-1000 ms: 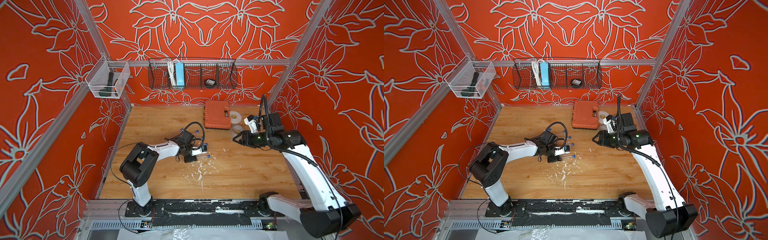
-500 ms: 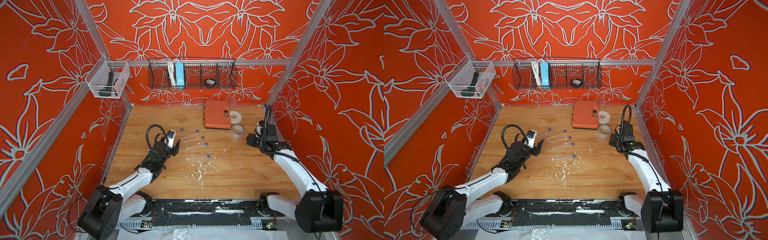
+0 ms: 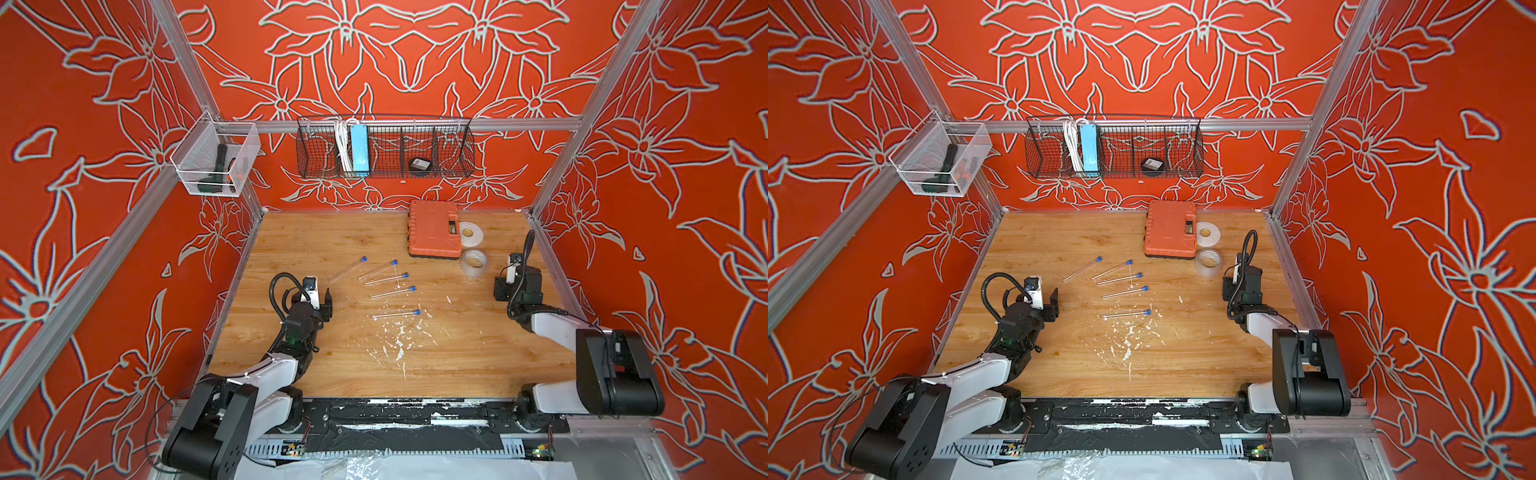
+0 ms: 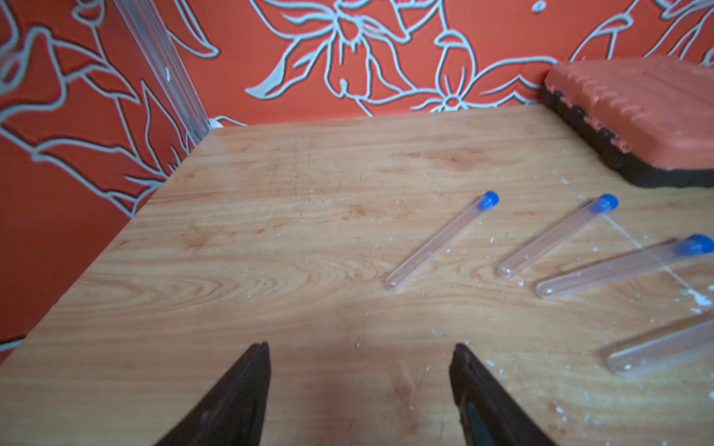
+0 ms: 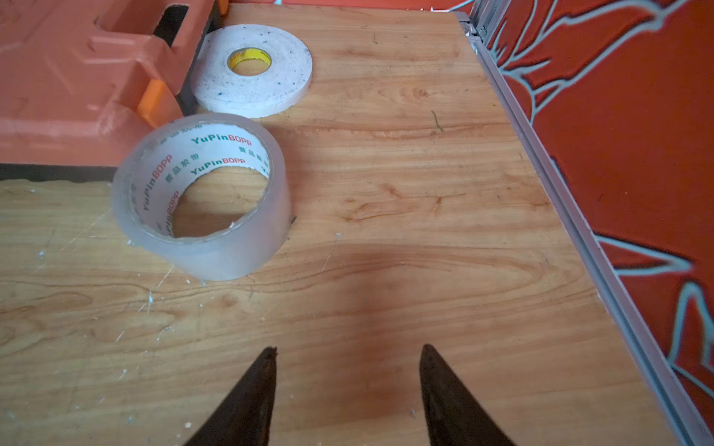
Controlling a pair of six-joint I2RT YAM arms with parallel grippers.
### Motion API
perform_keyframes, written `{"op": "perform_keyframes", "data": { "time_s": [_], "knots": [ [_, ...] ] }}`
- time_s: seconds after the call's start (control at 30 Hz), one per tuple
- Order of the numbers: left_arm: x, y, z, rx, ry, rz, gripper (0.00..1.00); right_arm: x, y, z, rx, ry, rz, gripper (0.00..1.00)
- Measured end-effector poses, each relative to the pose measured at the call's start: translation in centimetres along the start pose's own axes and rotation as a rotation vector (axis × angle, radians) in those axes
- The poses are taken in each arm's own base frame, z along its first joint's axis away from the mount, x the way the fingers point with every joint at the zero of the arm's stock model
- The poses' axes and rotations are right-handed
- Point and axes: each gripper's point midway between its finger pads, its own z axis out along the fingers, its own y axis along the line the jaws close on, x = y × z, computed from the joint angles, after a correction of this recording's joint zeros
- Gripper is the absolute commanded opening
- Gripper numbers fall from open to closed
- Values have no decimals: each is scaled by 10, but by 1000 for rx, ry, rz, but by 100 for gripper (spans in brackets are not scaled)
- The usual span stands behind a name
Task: Insert stoppers into test tubes
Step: Reset both arms
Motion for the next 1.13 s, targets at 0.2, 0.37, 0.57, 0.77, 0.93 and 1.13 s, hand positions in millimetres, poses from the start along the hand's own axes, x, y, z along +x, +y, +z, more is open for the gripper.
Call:
{"op": "perform_keyframes", "data": {
  "time_s": [0.2,0.37,0.57,0.77,0.93,1.13],
  "knots": [
    [-6,-10,8,56,-55,10,71,9,3,-4,-15,-68,-11,65],
    [1,-3,9,41,-84,-15,74,-8,3,-6,-17,-137,-12,98],
    [4,14,16,-23,-71,-74,98,-12,3,-6,-17,-154,-17,98],
    [-2,19,17,-45,-91,-98,98,-12,3,-6,-17,-155,-17,98],
    [-3,19,18,-48,-93,-106,98,-13,3,-6,-17,-159,-17,98],
    [-5,19,19,-48,-94,-112,98,-14,3,-7,-16,-164,-17,98]
  ]
}}
